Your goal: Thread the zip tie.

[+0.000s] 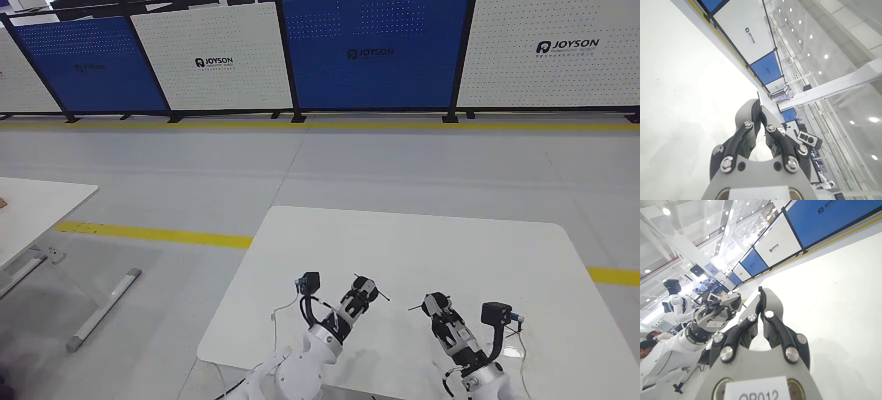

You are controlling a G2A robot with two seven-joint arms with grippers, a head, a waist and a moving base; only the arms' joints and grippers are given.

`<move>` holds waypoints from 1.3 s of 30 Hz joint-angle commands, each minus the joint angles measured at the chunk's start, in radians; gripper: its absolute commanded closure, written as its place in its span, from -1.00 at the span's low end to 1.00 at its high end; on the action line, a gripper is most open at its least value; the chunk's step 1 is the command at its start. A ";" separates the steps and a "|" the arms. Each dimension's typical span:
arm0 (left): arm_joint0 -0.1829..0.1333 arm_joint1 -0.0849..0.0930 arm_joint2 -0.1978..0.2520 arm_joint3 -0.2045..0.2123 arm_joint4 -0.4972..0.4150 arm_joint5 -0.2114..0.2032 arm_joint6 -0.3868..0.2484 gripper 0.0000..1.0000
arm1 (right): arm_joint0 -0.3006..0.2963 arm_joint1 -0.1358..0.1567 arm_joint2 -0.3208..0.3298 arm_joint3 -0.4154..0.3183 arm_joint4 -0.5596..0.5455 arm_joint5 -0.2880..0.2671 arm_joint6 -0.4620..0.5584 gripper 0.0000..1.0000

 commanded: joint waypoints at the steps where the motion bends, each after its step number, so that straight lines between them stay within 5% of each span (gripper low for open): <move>1: 0.000 -0.002 0.009 0.015 0.021 -0.024 0.014 1.00 | 0.000 0.000 0.000 0.000 0.000 0.000 0.000 1.00; 12: 0.001 -0.002 0.012 0.035 0.056 -0.044 0.028 1.00 | 0.000 0.000 0.000 -0.001 0.001 0.000 -0.002 1.00; 18: 0.001 -0.002 0.012 0.035 0.056 -0.044 0.028 1.00 | -0.012 -0.019 -0.039 0.023 0.083 -0.077 -0.091 1.00; 30: 0.001 -0.002 0.012 0.034 0.055 -0.044 0.030 1.00 | -0.004 -0.030 -0.060 0.049 0.088 -0.042 -0.132 1.00; 39: -0.032 -0.029 0.068 0.057 0.090 0.030 0.131 1.00 | -0.004 -0.030 -0.060 0.049 0.088 -0.042 -0.132 1.00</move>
